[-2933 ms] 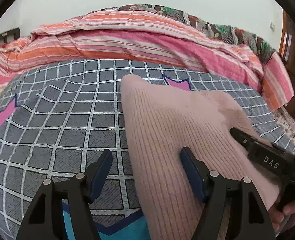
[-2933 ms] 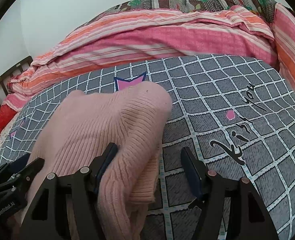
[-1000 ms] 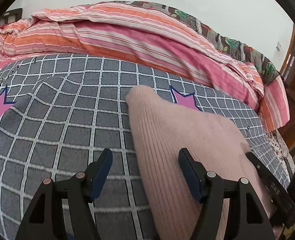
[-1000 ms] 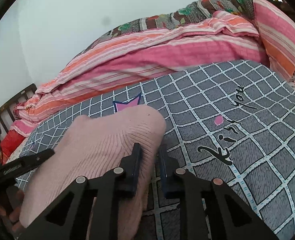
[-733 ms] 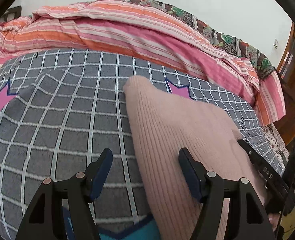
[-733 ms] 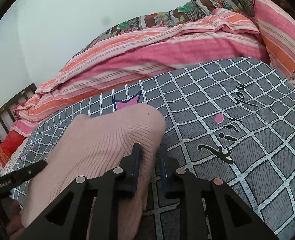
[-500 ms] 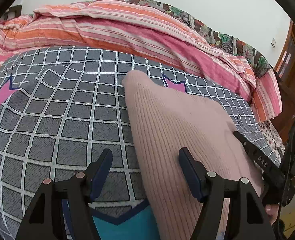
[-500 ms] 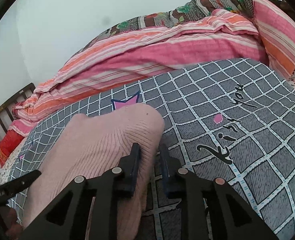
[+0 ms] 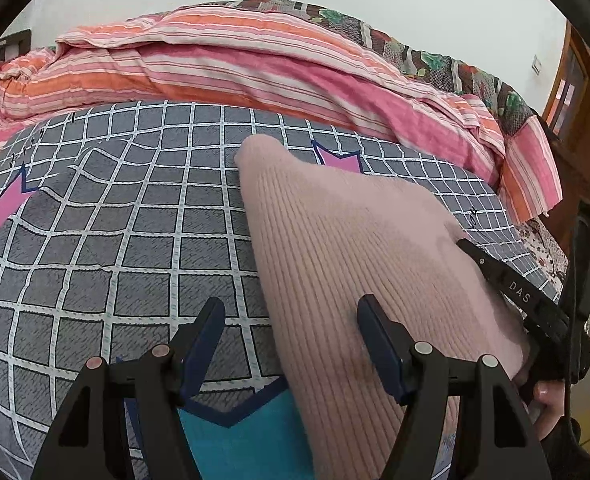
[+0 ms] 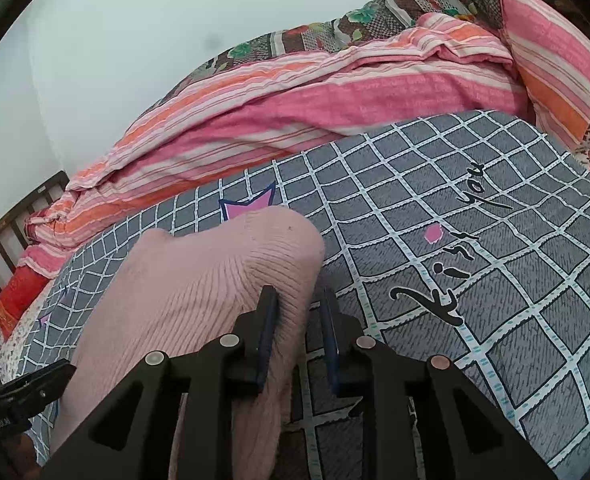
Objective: Fold small clothes
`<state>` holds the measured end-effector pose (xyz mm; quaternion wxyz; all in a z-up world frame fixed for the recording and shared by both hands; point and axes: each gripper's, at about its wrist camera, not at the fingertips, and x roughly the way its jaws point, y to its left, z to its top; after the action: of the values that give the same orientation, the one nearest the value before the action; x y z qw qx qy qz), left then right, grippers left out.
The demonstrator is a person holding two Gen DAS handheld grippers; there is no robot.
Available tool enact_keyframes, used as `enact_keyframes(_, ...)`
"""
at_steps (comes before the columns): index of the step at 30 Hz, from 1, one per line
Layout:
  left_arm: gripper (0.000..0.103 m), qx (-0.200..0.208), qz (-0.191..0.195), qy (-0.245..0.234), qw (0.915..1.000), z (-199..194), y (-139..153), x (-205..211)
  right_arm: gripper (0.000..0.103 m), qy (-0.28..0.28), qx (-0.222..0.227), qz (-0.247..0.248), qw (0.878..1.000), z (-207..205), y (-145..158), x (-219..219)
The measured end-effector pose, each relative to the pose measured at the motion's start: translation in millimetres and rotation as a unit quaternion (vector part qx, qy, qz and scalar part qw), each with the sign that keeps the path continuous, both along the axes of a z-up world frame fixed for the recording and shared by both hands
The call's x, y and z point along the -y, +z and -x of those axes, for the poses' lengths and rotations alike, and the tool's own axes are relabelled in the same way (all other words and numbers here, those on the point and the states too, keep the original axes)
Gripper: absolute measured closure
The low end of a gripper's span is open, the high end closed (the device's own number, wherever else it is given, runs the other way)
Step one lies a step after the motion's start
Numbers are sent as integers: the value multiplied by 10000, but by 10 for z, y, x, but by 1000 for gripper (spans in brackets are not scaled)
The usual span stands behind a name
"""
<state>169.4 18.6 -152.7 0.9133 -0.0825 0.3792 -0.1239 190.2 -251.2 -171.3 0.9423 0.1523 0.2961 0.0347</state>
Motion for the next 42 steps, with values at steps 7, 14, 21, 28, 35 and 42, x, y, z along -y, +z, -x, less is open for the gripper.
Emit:
enact_keyframes(7, 35, -43, -197, -16, 9998, -8, -11, 44, 80, -12, -15, 215, 9998, 2, 16, -49)
enact_keyframes(14, 33, -167, -253, -57, 9995, -34, -3, 12, 79, -75, -285, 1122, 9932, 55, 92, -219)
enact_keyframes(21, 34, -242, -243, -106, 9994, 58, 2, -36, 79, 46, -614, 1528, 9863, 176, 206, -266)
enact_keyframes(28, 34, -401, -151, -170, 9989, 131, -44, -32, 79, 133, -626, 1386, 9883, 341, 345, -262)
enact_keyframes(35, 34, -461, -87, -110, 9988, 186, -60, -67, 77, 531, -678, 1170, 9894, 471, 393, -386)
enact_keyframes(42, 31, -495, -65, -86, 9987, 235, -66, -118, 71, 413, -755, 1105, 9901, 556, 276, -311)
